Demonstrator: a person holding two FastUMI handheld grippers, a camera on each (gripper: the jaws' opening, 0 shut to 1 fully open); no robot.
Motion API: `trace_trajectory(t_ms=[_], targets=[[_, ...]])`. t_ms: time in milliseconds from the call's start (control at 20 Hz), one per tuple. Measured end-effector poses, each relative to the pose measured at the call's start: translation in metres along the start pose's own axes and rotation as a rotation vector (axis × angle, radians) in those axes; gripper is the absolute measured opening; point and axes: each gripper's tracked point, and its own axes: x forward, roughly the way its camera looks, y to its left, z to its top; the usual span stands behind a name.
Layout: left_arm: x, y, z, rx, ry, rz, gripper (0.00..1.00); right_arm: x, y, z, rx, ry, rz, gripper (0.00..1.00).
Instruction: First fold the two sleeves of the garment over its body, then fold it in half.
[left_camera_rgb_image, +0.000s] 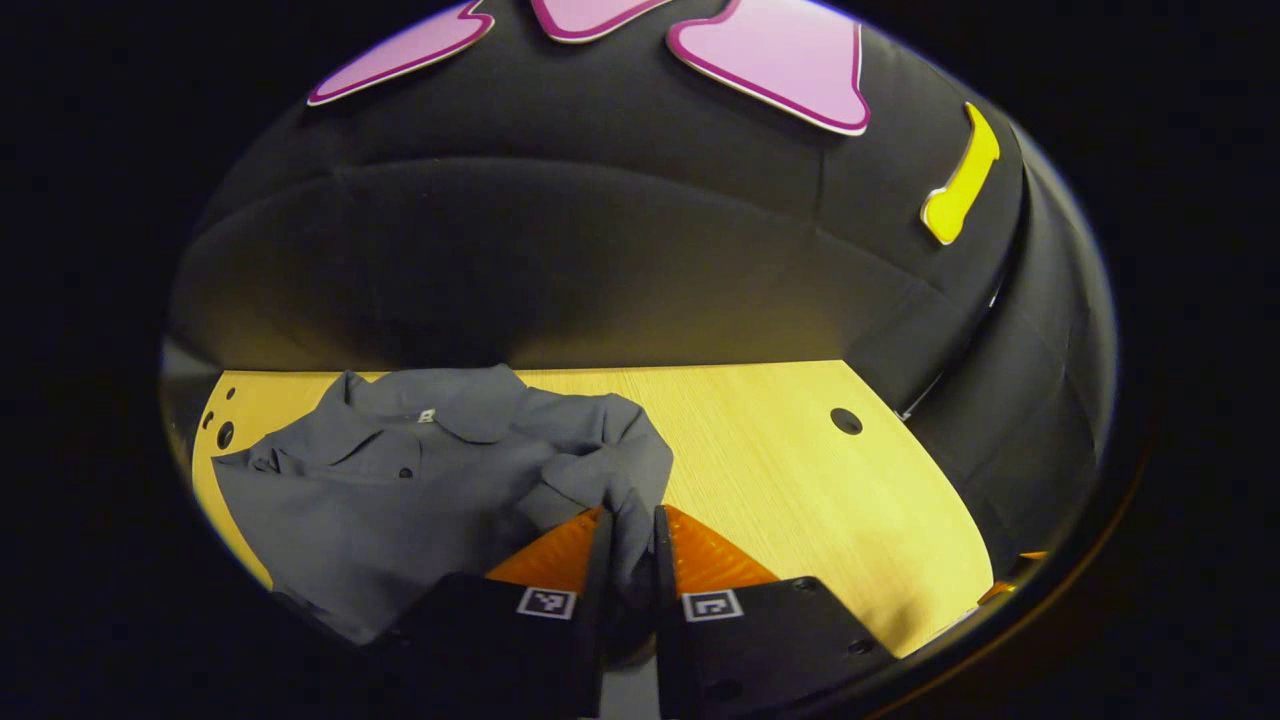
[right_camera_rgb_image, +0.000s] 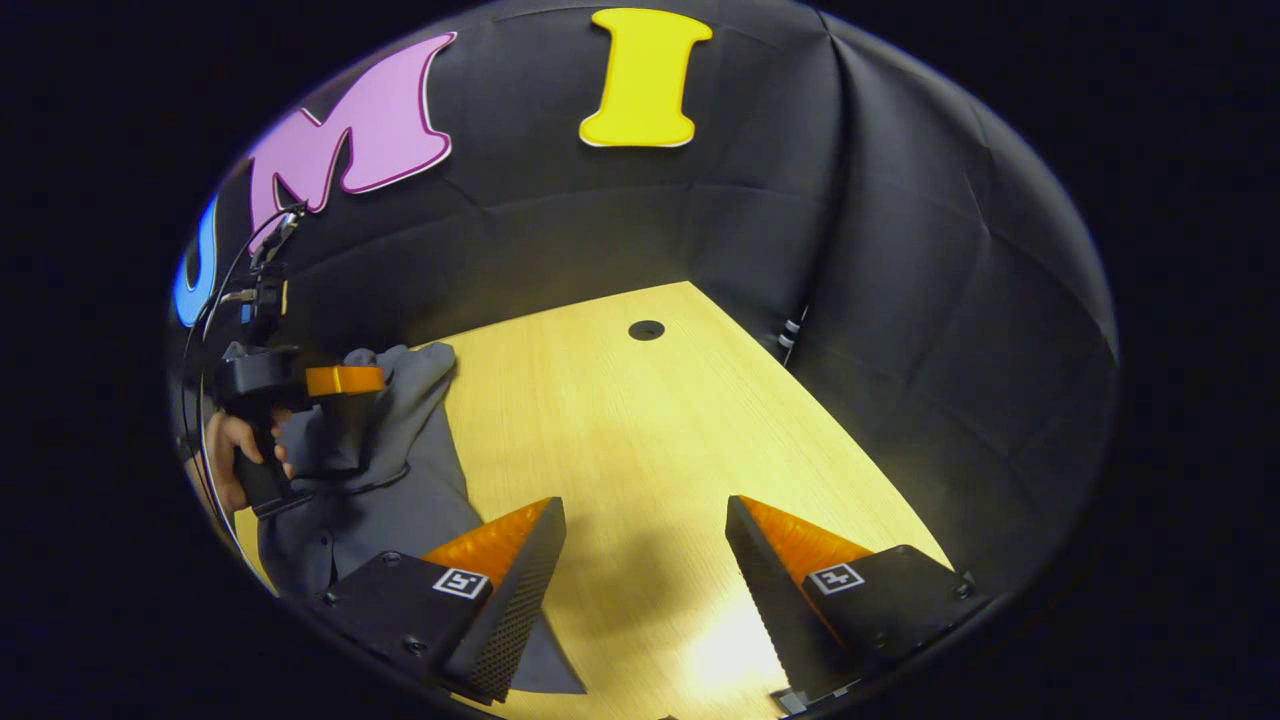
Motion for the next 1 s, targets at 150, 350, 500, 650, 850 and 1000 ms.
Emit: trace_trajectory(t_ms=[150, 350, 500, 650, 850, 1000], targets=[[-0.017, -0.008, 0.011, -0.025, -0.017, -0.061, 0.55, -0.001, 0.010, -0.003, -0.020, 0.006, 0.025, 0.99], [-0.048, 0.020, 0.019, -0.016, -0.061, -0.005, 0.96, -0.006, 0.025, -0.008, -0.052, 0.008, 0.058, 0.99], [-0.086, 0.059, 0.007, 0.056, -0.070, 0.063, 0.96, -0.013, 0.040, -0.017, -0.073, 0.014, 0.099, 0.99], [-0.131, 0.098, -0.019, 0.093, -0.064, 0.124, 0.96, -0.022, 0.061, -0.036, -0.105, 0.032, 0.149, 0.99], [-0.193, 0.146, -0.080, 0.070, -0.006, 0.192, 0.96, -0.038, 0.081, -0.076, -0.172, 0.087, 0.201, 1.00], [-0.236, 0.180, -0.133, 0.042, 0.045, 0.251, 0.96, -0.047, 0.092, -0.108, -0.204, 0.144, 0.228, 1.00]])
